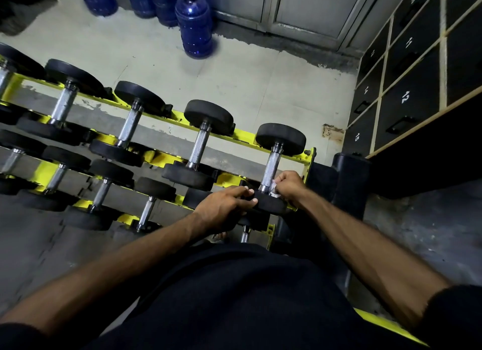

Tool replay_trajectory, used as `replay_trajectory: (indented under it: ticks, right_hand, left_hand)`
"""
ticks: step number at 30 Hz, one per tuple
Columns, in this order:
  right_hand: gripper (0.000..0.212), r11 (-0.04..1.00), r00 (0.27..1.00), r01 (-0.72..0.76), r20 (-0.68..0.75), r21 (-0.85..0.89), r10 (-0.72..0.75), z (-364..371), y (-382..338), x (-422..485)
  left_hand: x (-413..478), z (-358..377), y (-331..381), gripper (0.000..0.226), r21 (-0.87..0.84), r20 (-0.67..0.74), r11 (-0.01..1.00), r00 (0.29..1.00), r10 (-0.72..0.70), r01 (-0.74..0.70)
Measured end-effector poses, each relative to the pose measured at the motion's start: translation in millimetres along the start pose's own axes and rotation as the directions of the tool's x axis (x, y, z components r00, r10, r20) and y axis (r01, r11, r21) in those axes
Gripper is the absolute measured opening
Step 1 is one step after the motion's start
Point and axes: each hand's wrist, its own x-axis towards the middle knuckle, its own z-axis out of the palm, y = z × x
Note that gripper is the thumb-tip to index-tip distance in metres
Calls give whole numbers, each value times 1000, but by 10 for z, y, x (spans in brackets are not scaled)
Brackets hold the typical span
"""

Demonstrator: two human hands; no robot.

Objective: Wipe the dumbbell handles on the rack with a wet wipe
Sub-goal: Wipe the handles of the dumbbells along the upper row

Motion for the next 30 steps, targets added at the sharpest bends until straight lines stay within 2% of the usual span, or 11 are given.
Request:
replay_trajectory:
  ticks: [5, 7, 9, 11, 14, 16, 20, 22, 25, 28, 30]
  right_hand:
    - [8, 997, 987, -67, 148, -24, 70, 64, -121, 92]
    - [9, 993, 955, -119, 275, 1, 115, 6, -128, 97]
    - [20, 991, 904, -132, 409, -10, 124, -82, -114, 96]
    - [26, 993, 875, -120, 471, -19, 114, -151, -87, 90]
    - [28, 992, 873, -105, 471, -69, 125, -218, -56, 117]
    - [20, 990, 888, -88, 441, -106, 126, -294, -75, 112]
    - [12, 992, 918, -127, 376, -22, 126, -426, -106, 0]
    - [14, 998, 947, -53, 320, 20, 44, -390, -104, -74]
    - [14, 977, 955, 212, 212, 7, -209, -249, -86, -143]
    - [14, 843, 860, 510, 111, -169, -498, -131, -102, -136]
    - [13, 715, 766, 606, 14, -349, -642, -67, -163, -90]
  left_hand:
    - [24, -21, -8, 38, -10, 2, 1000, 1000, -4, 4]
    - [22, -21, 0, 37, -16, -2, 1000, 1000, -5, 5]
    - [22, -16, -1, 37, -15, 0, 1000, 1000, 1, -1]
    - [29, -8, -14, 37, 1, 13, 1000, 1000, 5, -5]
    - [50, 3, -52, 37, 9, 35, 1000, 999, -8, 8]
    - [63, 1, -65, 34, 12, 37, 1000, 999, -13, 13]
    - [94, -12, -57, 31, 2, 19, 1000, 1000, -14, 14]
    - [103, -8, -69, 30, 1, 19, 1000, 1000, -21, 21]
    - [102, -15, -60, 31, -2, 19, 1000, 999, -28, 28]
    - [87, -15, -26, 40, -9, 26, 1000, 999, -23, 23]
    - [71, 0, -27, 41, -11, 35, 1000, 999, -27, 27]
